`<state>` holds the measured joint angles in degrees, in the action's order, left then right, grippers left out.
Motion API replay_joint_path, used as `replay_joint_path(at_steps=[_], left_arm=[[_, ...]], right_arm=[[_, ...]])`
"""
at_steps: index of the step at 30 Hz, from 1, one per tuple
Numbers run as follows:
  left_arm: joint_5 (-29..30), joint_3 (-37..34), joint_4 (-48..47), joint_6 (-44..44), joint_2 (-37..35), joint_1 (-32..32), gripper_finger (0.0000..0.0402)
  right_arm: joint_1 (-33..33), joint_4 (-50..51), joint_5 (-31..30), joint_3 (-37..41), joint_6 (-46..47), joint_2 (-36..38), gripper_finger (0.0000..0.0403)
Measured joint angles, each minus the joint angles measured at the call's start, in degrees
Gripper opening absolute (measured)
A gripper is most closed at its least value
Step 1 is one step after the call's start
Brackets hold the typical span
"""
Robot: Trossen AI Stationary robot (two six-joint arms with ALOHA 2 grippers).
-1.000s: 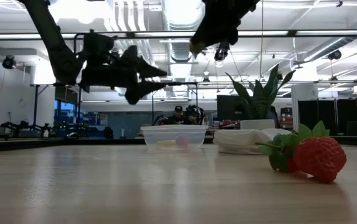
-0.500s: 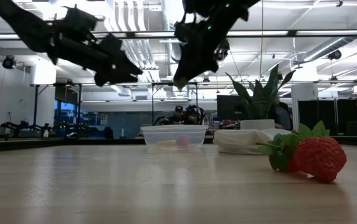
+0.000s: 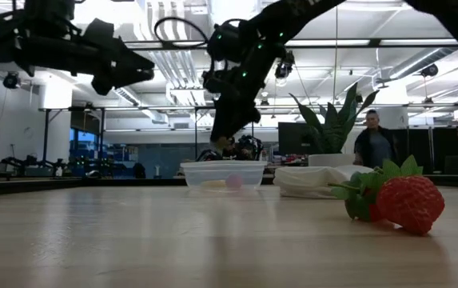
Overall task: Pick and placing Produce into tupperware
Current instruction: Put the strawberry into the transparent bin
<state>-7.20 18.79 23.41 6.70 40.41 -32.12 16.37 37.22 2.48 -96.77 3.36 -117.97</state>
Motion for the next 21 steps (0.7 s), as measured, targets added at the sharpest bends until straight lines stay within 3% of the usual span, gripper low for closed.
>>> replay_joint_path(at_steps=[9, 21], left_arm=[[-0.07, -1.36, -0.01, 0.13, -3.18, 0.00, 0.0226], [-0.04, -1.29, 0.09, 0.07, -3.11, 0.02, 0.0226]], right_arm=[[1.77, 2.06, 0.54, -3.39, -1.75, -5.56, 0.0130], [2.13, 2.85, 0.56, -3.39, -2.13, -6.47, 0.0132]])
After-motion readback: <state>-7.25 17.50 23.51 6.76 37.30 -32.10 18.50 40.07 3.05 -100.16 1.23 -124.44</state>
